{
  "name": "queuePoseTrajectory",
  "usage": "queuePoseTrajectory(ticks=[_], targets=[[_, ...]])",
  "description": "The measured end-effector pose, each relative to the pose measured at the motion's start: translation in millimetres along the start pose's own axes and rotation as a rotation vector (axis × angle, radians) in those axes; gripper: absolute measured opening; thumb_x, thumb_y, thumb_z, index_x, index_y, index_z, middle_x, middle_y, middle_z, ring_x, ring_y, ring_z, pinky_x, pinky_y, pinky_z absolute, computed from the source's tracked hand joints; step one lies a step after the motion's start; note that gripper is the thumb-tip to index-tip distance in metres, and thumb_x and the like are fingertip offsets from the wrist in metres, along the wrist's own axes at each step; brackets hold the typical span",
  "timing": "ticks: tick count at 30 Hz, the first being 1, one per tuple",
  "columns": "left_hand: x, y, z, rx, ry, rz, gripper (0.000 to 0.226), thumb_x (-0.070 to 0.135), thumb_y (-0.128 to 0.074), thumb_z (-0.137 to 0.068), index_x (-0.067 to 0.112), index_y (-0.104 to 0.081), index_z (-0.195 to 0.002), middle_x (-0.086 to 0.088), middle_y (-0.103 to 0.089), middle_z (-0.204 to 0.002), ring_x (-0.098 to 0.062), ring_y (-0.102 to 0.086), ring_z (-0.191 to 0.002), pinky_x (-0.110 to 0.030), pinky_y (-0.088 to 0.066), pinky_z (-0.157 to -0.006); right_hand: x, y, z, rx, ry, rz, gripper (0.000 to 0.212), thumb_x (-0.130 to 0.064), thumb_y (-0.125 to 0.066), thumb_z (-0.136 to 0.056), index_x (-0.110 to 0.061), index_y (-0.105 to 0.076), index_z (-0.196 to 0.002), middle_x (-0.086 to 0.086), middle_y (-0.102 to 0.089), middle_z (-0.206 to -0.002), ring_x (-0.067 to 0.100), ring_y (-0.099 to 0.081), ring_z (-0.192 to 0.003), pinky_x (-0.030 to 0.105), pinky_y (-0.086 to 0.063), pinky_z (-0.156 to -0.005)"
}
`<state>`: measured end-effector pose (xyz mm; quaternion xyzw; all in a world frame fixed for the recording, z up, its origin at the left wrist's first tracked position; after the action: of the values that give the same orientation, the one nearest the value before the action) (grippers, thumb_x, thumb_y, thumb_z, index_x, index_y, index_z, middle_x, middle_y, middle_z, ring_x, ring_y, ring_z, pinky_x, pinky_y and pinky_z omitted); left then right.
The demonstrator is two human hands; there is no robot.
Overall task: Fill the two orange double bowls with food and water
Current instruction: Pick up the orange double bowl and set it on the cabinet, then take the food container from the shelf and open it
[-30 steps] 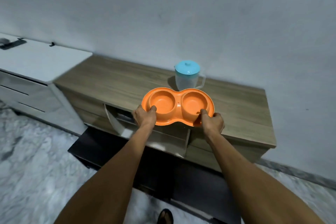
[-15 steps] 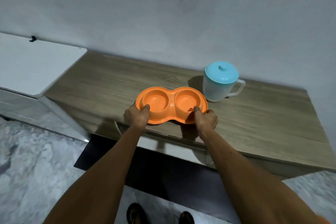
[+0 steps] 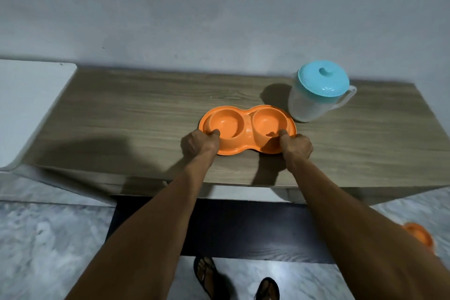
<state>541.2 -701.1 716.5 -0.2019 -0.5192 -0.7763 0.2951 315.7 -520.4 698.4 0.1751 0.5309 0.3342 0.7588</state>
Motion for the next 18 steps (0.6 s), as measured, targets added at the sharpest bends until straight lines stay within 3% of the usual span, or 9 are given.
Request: queuePoseTrajectory(ticks=[10,15,18], targets=[[-4,11,1,-0.036,-0.094,-0.072,0.069,0.066,-0.059,-0.079,0.005,-0.068,-0.109,-0.018,-0.067,-0.117,-0.037,-0.061,-0.111,-0.040,-0.050,-0.091,2,6,23,0.008,-0.002,-0.008,0.059,-0.046,-0.060,-0.091,0.004,-0.060,-0.124,0.023,-0.057,-0.130,0.040,-0.057,-0.115,0.041,-0.048,-0.094],[-31,40,30,-0.014,-0.049,0.144,0.061,0.050,-0.056,-0.089,0.000,-0.057,-0.123,-0.019,-0.054,-0.133,-0.036,-0.051,-0.123,-0.039,-0.042,-0.099,18,22,67,0.040,0.094,-0.032,0.052,-0.038,-0.052,-0.096,0.007,-0.059,-0.122,0.026,-0.056,-0.131,0.040,-0.055,-0.119,0.039,-0.044,-0.094],[-57,64,49,0.056,-0.048,0.217,0.055,0.043,-0.052,-0.091,-0.001,-0.057,-0.124,-0.020,-0.055,-0.132,-0.036,-0.051,-0.123,-0.038,-0.041,-0.099,33,31,100,0.063,0.147,-0.099,0.047,-0.034,-0.050,-0.096,0.006,-0.062,-0.118,0.024,-0.060,-0.126,0.039,-0.057,-0.116,0.038,-0.044,-0.093]])
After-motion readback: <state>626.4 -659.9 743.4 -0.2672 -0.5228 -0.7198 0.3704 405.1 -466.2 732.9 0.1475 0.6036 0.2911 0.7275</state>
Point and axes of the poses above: each hand's wrist, its own z-axis away from the middle knuckle, its own y-axis out of the back of the hand, x = y × z, the point moved 7 cm from there along -z, towards the middle knuckle
